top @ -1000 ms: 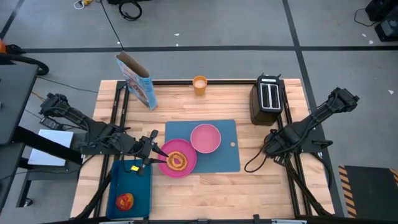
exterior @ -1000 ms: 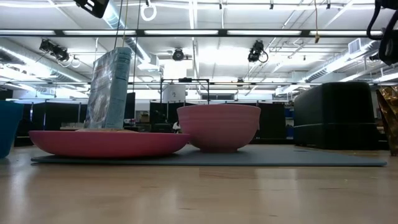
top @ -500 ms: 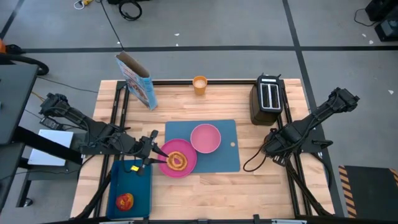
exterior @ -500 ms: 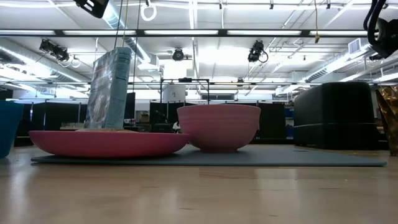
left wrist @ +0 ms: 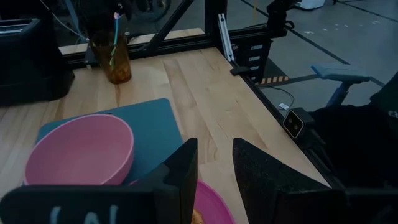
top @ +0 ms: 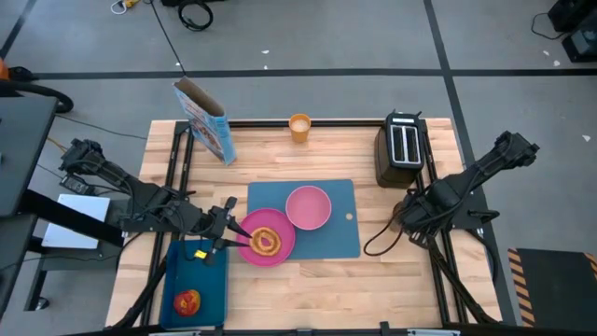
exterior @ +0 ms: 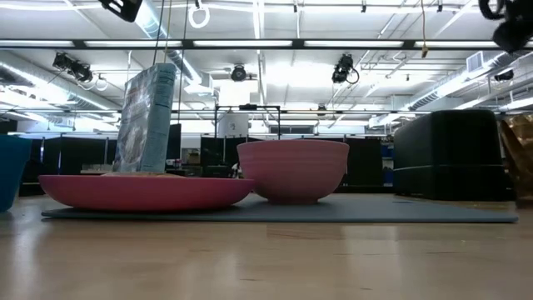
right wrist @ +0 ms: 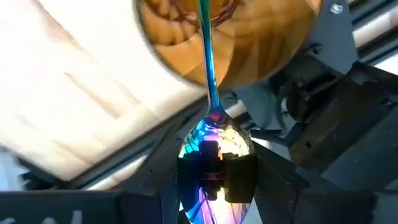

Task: Arrange a breakfast setting
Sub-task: Put the blue spoon on the blue tablemat to the right of the pink bowl

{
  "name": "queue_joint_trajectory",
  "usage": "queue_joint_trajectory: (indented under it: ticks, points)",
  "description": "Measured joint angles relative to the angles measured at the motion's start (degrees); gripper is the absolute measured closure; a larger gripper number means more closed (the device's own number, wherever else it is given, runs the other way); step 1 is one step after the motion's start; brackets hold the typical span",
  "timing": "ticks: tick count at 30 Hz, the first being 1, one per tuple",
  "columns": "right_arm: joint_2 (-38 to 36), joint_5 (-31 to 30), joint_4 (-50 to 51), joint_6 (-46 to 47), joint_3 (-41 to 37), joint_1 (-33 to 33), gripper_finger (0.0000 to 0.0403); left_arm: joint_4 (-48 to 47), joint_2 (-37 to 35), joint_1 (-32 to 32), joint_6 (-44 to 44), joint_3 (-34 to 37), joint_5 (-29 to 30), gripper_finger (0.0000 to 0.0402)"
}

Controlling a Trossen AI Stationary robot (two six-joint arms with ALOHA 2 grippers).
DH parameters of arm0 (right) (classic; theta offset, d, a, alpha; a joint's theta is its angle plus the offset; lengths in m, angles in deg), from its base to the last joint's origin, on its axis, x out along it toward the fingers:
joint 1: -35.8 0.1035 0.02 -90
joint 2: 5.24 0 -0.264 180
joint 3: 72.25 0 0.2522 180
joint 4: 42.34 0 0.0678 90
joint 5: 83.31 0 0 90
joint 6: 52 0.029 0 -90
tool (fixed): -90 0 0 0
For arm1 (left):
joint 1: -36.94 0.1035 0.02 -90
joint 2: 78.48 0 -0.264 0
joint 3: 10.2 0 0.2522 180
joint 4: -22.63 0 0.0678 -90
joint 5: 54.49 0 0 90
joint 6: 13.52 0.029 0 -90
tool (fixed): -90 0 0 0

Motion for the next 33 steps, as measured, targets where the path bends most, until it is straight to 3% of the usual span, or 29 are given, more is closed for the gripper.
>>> queue_joint_trajectory:
  ticks: [17, 24, 29, 33]
  points:
    - [-0.28, 7.87, -0.03, 9.28, 10.17, 1.41, 0.0238, -1.02, 0.01, 0.02, 0.09, 0.00, -0.02, 0.0292]
    - [-1.31, 5.29, 0.01, 13.73, 13.17, 3.70, 0.0238, -0.81, 0.07, 0.04, 3.01, 0.00, -0.01, 0.0292]
    - [-1.36, 3.04, 0.00, 16.04, 15.40, 5.56, 0.0238, 3.59, 2.96, 0.04, 7.22, -0.07, 0.00, 0.0292]
    - [-1.34, -2.28, -0.24, 16.52, 15.89, 6.32, 0.0238, 9.61, 7.27, 0.11, 12.56, -0.04, 0.04, 0.0292]
